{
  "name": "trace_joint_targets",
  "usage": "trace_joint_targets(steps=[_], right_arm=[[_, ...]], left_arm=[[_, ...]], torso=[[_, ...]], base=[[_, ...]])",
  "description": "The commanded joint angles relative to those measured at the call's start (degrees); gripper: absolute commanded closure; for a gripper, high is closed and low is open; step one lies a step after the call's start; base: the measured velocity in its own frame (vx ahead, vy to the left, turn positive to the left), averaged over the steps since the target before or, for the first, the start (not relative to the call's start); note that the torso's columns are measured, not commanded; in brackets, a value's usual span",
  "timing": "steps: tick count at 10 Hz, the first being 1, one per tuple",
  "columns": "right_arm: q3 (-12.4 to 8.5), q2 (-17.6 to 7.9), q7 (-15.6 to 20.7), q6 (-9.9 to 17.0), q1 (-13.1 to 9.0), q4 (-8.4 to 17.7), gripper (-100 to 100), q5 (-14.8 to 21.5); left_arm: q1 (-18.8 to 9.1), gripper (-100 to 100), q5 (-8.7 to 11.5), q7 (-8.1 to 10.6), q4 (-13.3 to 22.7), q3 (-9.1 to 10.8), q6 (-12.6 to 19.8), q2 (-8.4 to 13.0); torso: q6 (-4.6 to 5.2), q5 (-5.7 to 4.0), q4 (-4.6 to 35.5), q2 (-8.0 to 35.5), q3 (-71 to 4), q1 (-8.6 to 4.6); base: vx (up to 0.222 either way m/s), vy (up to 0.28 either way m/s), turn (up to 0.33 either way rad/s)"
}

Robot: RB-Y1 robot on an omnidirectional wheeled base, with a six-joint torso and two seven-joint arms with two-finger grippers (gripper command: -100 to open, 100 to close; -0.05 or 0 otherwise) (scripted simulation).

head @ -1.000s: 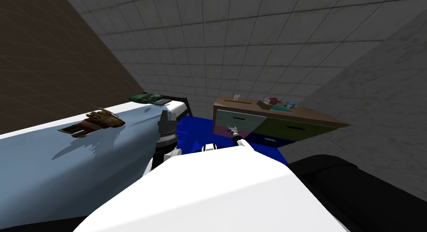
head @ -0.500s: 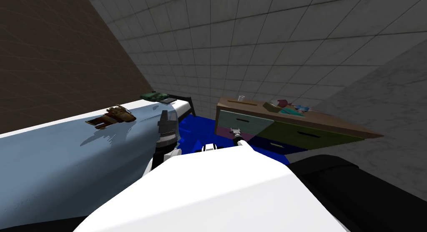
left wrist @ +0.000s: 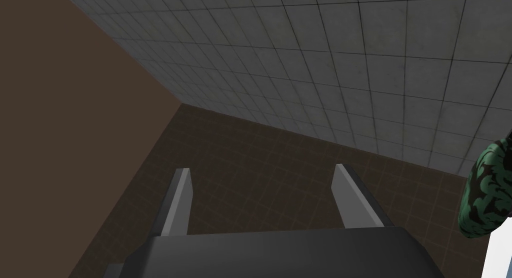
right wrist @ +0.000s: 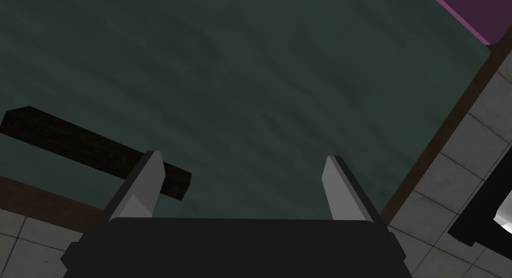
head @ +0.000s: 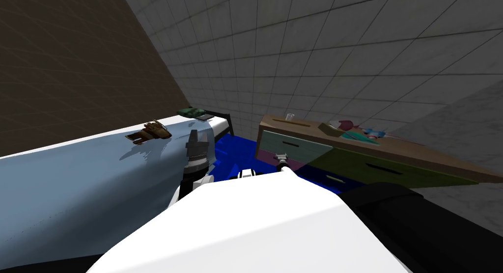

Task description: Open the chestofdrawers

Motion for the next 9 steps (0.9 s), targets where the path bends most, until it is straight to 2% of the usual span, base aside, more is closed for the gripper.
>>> trace_joint_targets(steps=[1,2,3,4,5,6,8,9], right_arm=[[0.7,-1.2,1.7,4.2,-0.8,3.7,-100,3.9],[0.7,-1.2,1.7,5.2,-0.8,3.7,-100,3.9],[1.1,-2.0,2.5,7.1,-1.2,5.9,-100,6.4],[1.1,-2.0,2.5,7.9,-1.2,5.9,-100,6.5],[1.5,-2.8,3.2,10.0,-1.5,8.0,-100,9.0],[1.5,-2.8,3.2,10.5,-1.5,8.0,-100,9.0],[2.2,-4.5,4.6,14.3,-2.2,11.6,-100,13.1],[2.2,-4.5,4.6,15.2,-2.2,11.9,-100,13.6]], left_arm=[[0.0,0,0.0,0.00,0.0,0.00,0.0,0.0],[0.0,0,0.0,0.00,0.0,0.00,0.0,0.0],[0.0,0,0.0,0.00,0.0,0.00,0.0,0.0],[0.0,0,0.0,0.00,0.0,0.00,0.0,0.0],[0.0,0,0.0,0.00,0.0,0.01,0.0,0.0],[0.0,0,0.0,0.00,0.0,0.00,0.0,0.0],[0.0,0,0.0,0.00,0.0,0.00,0.0,0.0],[0.0,0,0.0,0.00,0.0,0.00,0.0,0.0]], torso=[[0.06,0.01,0.0,0.0,0.0,-0.01],[0.01,0.01,0.0,0.0,0.0,0.00],[0.05,0.01,0.0,0.0,0.0,0.00],[0.01,0.00,0.0,0.0,0.0,0.00],[0.05,0.01,0.0,0.0,0.0,0.00],[0.01,0.00,0.0,0.0,0.0,0.00],[0.02,0.01,0.0,0.0,0.0,0.00],[0.01,0.00,0.0,0.0,0.0,-0.01]], base=[[0.012,0.003,0.153],[0.010,0.000,0.095],[0.009,0.003,0.161],[0.008,0.000,0.092],[0.009,0.003,0.160],[0.009,0.001,0.083],[0.012,0.003,0.188],[0.012,-0.003,0.074]])
